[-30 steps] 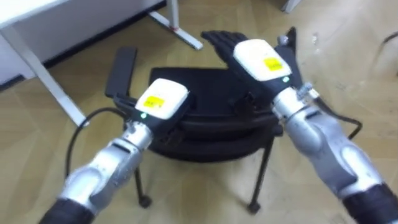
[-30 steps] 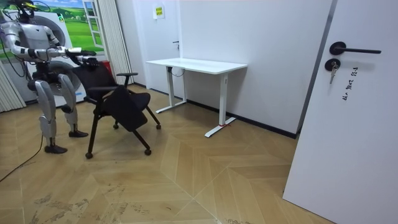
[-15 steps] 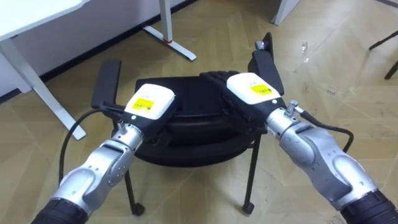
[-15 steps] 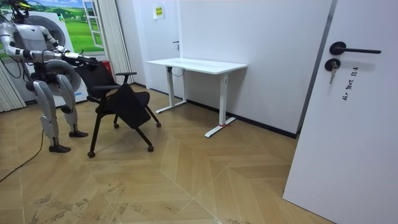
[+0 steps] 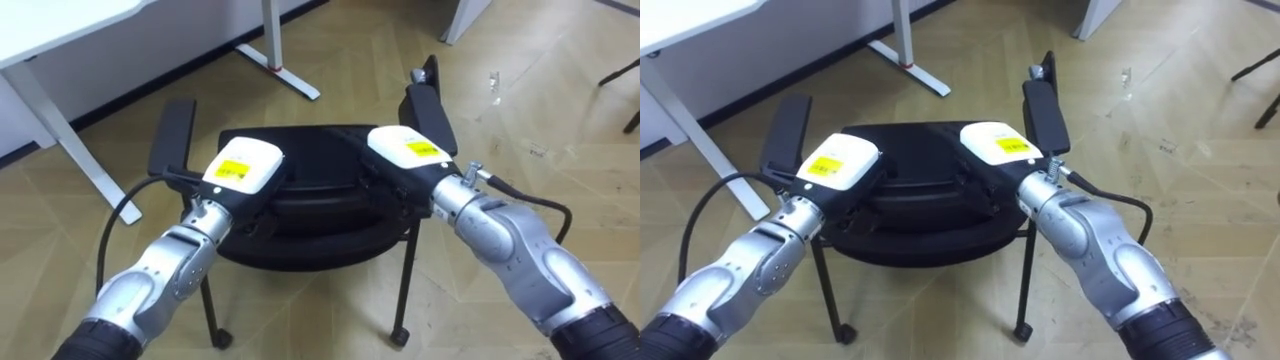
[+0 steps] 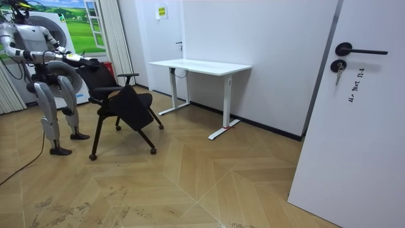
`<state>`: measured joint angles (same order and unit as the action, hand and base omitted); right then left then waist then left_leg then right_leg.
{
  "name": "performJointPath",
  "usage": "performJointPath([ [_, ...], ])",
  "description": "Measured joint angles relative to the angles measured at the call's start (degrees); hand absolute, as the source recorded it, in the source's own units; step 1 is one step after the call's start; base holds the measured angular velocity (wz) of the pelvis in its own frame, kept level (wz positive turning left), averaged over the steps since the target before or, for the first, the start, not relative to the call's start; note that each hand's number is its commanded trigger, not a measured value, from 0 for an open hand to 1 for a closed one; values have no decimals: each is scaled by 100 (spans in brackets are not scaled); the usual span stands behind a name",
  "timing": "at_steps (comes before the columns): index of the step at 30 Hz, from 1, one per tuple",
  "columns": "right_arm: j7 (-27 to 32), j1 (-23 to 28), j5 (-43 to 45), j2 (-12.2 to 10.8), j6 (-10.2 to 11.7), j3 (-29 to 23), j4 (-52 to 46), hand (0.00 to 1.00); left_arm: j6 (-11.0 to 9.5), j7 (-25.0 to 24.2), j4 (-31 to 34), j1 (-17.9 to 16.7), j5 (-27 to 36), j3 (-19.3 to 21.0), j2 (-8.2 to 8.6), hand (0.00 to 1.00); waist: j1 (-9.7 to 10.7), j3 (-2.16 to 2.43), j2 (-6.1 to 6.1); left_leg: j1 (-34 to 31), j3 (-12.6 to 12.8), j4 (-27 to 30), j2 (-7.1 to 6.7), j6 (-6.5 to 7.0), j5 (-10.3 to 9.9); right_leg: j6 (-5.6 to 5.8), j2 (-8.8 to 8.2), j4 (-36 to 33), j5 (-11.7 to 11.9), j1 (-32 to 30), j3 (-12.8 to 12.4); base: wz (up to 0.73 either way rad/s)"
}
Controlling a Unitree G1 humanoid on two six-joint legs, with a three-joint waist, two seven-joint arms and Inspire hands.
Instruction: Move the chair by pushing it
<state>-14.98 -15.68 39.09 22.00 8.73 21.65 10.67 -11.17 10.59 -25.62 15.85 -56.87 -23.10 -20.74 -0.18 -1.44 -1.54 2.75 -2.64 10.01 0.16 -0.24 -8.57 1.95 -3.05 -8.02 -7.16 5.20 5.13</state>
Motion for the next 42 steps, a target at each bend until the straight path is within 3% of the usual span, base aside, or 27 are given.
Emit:
performJointPath([
  [18,131,161,2,-8,177,-98,88,0,-137,66,-114,-10,12,4,22,100,-51,-12,56,100,20,-58,1,-1,-5,5,3,22,-4,65,-21,0],
  [27,777,431,-27,-31,323,-165,254,0,-150,239,-228,-13,-9,2,64,100,-33,-18,124,98,9,-35,-2,-1,-20,10,3,25,-8,80,2,0],
  [28,865,456,-27,-37,341,-157,285,4,-150,259,-256,-13,-10,2,79,100,-30,-16,135,101,9,-34,-2,-1,-20,10,3,25,-8,84,2,0],
  [31,1020,458,-27,-82,392,-160,376,81,-140,270,-270,-13,-10,2,83,100,-7,-18,139,99,8,-33,-3,-1,-20,10,2,24,-8,87,2,0],
  [32,1074,455,-29,-101,402,-161,414,96,-132,275,-279,-13,-10,2,85,100,-1,-18,139,99,8,-32,-5,-1,-20,10,2,24,-8,90,2,0],
  [33,1100,456,-29,-102,404,-159,424,100,-131,277,-282,-13,-10,2,85,100,0,-17,138,100,8,-33,-5,-1,-20,10,1,24,-8,91,2,0],
  [42,1377,446,-29,-104,412,-148,499,100,-128,307,-301,-13,-7,-1,92,100,3,-10,112,97,4,-31,-9,-1,-20,14,-1,27,-18,90,6,0],
])
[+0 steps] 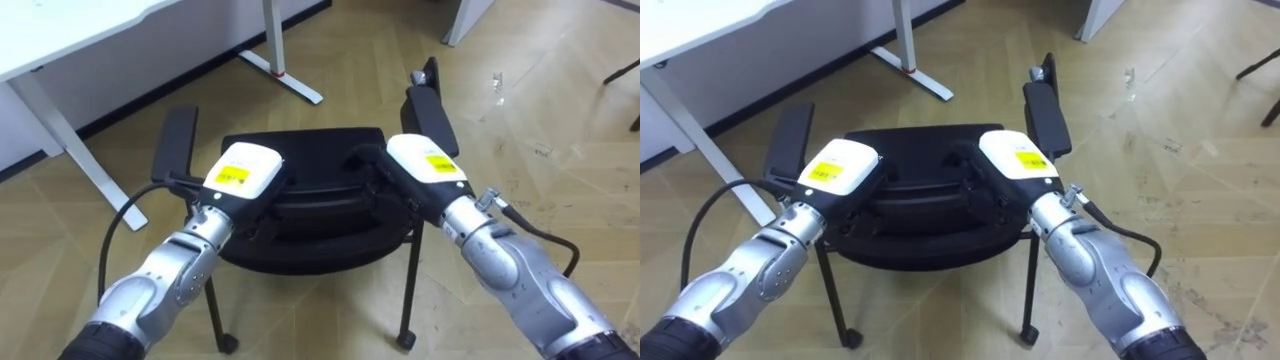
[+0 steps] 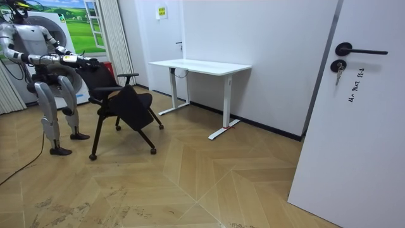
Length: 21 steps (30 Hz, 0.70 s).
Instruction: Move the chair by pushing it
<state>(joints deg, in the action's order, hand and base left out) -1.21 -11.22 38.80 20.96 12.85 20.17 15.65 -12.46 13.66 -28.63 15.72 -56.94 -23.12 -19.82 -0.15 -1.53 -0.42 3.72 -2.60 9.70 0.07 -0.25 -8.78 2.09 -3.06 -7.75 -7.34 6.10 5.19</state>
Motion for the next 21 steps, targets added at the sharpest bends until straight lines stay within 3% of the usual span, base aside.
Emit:
performJointPath([
  [7,157,-460,-21,-161,-37,-11,619,100,-13,-1,-27,6,-3,-11,37,100,4,37,-58,7,-63,14,-5,-1,0,0,1,2,-11,31,43,4],
  [12,302,-701,3,-309,-134,-12,889,100,-17,-3,-83,27,-5,-15,74,100,5,36,-58,14,-76,16,-6,-1,0,0,0,1,-11,47,55,1],
  [15,305,-902,163,-373,-138,-11,1149,100,-119,-6,-128,55,-4,-18,82,100,-11,34,-62,13,-123,16,-13,-1,0,2,-4,7,-19,68,100,8],
  [21,305,-893,220,-364,-123,-34,1154,100,-142,62,-185,78,-6,-17,80,100,-5,31,-75,8,-126,15,-15,-2,0,2,-7,11,-26,66,107,1],
])
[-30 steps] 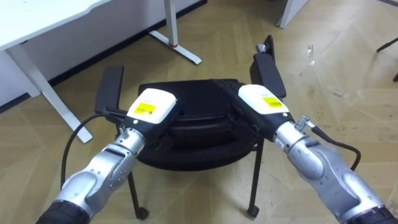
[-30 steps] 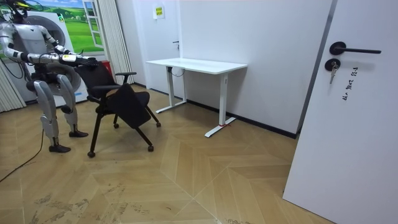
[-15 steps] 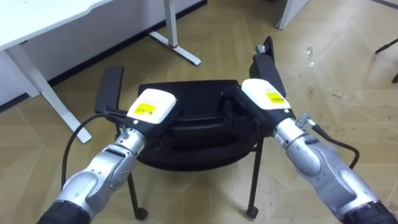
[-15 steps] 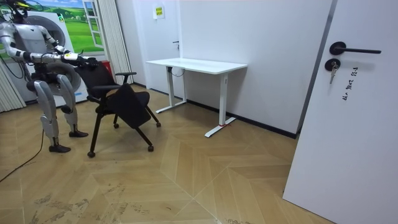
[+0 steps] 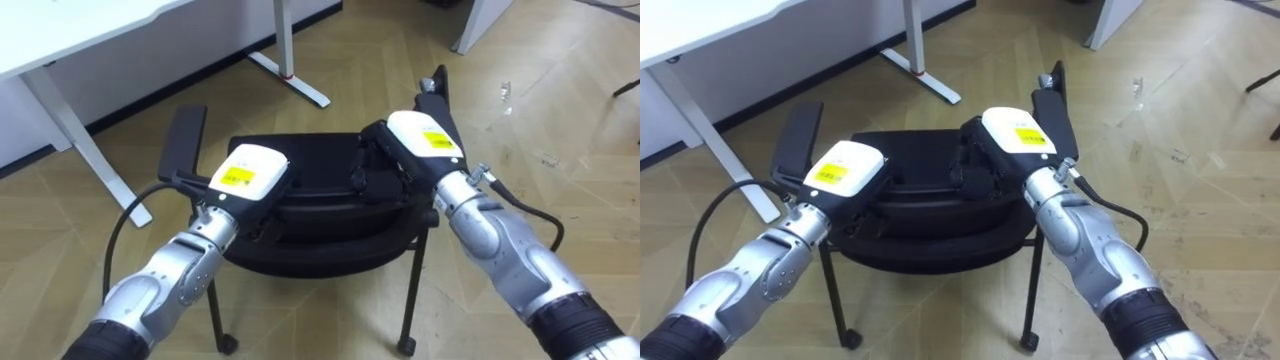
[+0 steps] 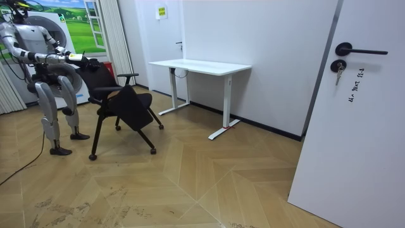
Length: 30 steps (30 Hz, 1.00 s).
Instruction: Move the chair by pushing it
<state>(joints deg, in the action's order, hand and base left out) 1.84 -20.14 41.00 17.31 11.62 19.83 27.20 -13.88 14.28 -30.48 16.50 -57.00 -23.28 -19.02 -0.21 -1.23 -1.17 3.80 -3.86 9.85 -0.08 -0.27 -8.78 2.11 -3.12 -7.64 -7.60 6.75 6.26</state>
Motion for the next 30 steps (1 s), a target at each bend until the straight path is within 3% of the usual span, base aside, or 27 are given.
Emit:
performJointPath([
  [6,-2,4,231,4,-48,-90,156,100,-3,41,-22,6,-1,0,-6,100,0,-5,-2,-6,-3,1,-1,0,0,-3,0,0,-3,0,3,0],
  [7,-2,4,233,6,-51,-90,159,92,-9,42,-22,6,0,0,-9,100,1,-6,-3,-6,-3,1,-1,0,0,-3,0,0,-3,0,3,0],
  [8,-2,4,252,6,-66,-90,159,38,-18,44,-22,6,0,0,-15,100,1,-8,-6,-6,-3,2,-1,0,0,-3,0,0,-3,0,4,0],
  [9,-2,4,271,6,-79,-90,159,6,-20,46,-22,6,0,0,-16,100,1,-9,-8,-6,-3,2,-1,0,0,-3,0,0,-3,0,4,0],
  [10,-2,4,311,5,-95,-90,159,0,-20,51,-22,6,0,0,-16,100,2,-11,-12,-7,-3,2,-1,0,0,-3,0,0,-3,0,3,0],
  [30,-12,5,425,5,-62,-119,144,0,-32,46,-24,23,-1,1,-25,100,-2,-16,-20,-15,6,3,-2,0,0,-4,-2,-4,-3,-23,-12,0],
])
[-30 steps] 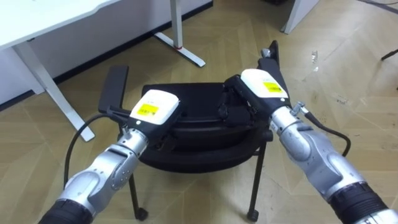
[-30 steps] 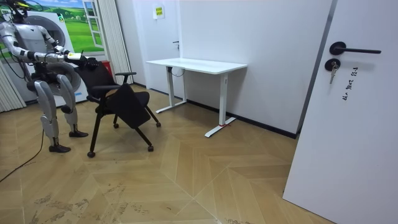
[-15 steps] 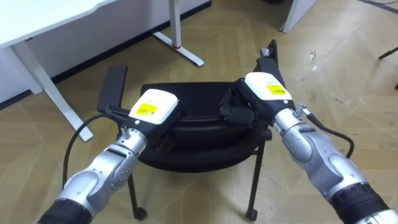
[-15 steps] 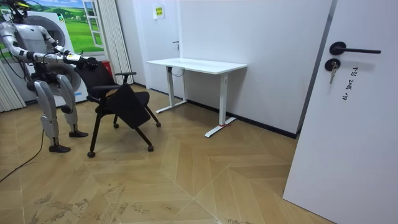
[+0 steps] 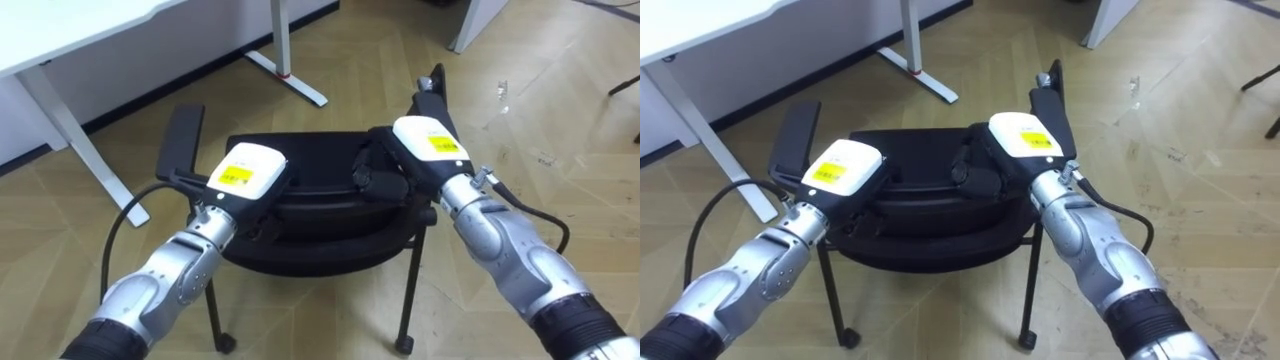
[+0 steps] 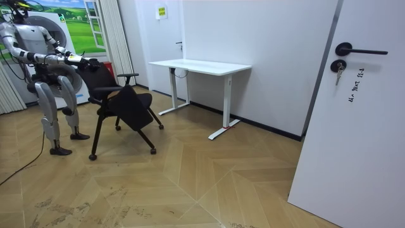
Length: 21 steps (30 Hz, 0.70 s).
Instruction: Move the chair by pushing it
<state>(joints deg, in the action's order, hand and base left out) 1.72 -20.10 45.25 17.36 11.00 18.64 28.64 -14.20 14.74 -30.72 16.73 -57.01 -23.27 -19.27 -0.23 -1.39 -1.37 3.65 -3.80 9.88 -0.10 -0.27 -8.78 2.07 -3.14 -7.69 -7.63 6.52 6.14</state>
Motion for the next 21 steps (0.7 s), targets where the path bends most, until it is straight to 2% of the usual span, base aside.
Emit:
performJointPath([
  [3,-20,0,-3,5,17,-9,-27,0,-4,-5,3,0,0,0,0,100,1,2,2,1,0,-3,0,0,0,0,-1,0,0,-3,0,0],
  [6,-184,18,-7,21,-56,-24,-168,0,-4,-15,21,0,1,0,0,100,2,4,8,-18,-1,-4,0,0,0,0,-1,0,0,-14,7,0],
  [13,-891,66,-250,257,-230,-36,-733,0,-4,-196,227,-1,-2,1,-56,100,-29,15,12,-103,-6,33,1,0,0,-1,-1,-9,1,-85,9,0],
  [18,-1208,66,-327,283,-255,-78,-860,0,-1,-239,227,-1,7,1,-57,100,-26,21,4,-92,-6,29,5,-1,-1,-1,-1,-16,1,-82,9,0],
  [21,-1438,116,-342,366,-357,-73,-1116,0,12,-256,225,-2,6,1,-57,100,-21,28,-10,-77,-2,31,6,-1,-1,-1,-1,-25,1,-70,7,0],
])
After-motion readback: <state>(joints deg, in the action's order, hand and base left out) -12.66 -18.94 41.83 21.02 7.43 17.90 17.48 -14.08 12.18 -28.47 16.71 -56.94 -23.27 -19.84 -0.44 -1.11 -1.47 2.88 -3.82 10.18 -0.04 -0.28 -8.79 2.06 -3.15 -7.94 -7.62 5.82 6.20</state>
